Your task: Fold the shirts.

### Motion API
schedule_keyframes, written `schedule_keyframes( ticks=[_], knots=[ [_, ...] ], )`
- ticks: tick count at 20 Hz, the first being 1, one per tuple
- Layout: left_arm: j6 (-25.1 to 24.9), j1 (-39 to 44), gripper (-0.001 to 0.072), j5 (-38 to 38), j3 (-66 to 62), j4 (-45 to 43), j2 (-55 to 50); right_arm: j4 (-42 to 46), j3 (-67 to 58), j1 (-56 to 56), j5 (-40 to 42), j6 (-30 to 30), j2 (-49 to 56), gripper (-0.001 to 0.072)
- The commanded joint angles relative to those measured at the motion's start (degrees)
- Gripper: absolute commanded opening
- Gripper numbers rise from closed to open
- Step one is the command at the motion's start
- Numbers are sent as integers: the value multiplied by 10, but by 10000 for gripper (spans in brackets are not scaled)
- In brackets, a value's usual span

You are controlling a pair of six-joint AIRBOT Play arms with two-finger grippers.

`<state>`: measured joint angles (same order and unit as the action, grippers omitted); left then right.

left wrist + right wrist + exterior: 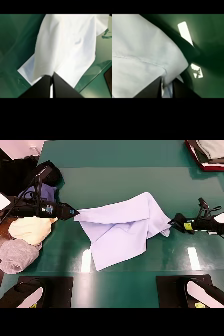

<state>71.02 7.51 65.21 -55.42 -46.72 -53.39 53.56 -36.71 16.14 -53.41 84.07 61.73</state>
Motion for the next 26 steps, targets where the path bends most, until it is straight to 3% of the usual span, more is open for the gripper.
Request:
schedule_keyframes(
  ticks=[1, 5, 10, 15, 19, 23, 26],
  knots=[
    [10, 0, 23, -2, -1, 0, 1, 3, -1, -11, 29, -2, -9, 18],
    [22, -1, 23, -41, -81, -20, 1, 5, -73, 22, 31, -8, -94, 16],
    [26, -1, 23, -47, -354, -91, 1, 5, -332, 62, -31, -32, -172, 16],
    [28, 0, 23, -2, -600, -141, 1, 6, -584, 61, -98, -32, -158, 16],
    [41, 0, 23, 14, -675, -155, 21, 9, -748, 61, -155, -31, -120, 16],
    [58, 0, 23, 18, -677, -183, 53, 128, -857, 61, -187, -5, -92, 15],
    [89, 0, 23, 35, -675, -273, 57, 247, -848, 61, -190, 26, -104, 14]
  ],
)
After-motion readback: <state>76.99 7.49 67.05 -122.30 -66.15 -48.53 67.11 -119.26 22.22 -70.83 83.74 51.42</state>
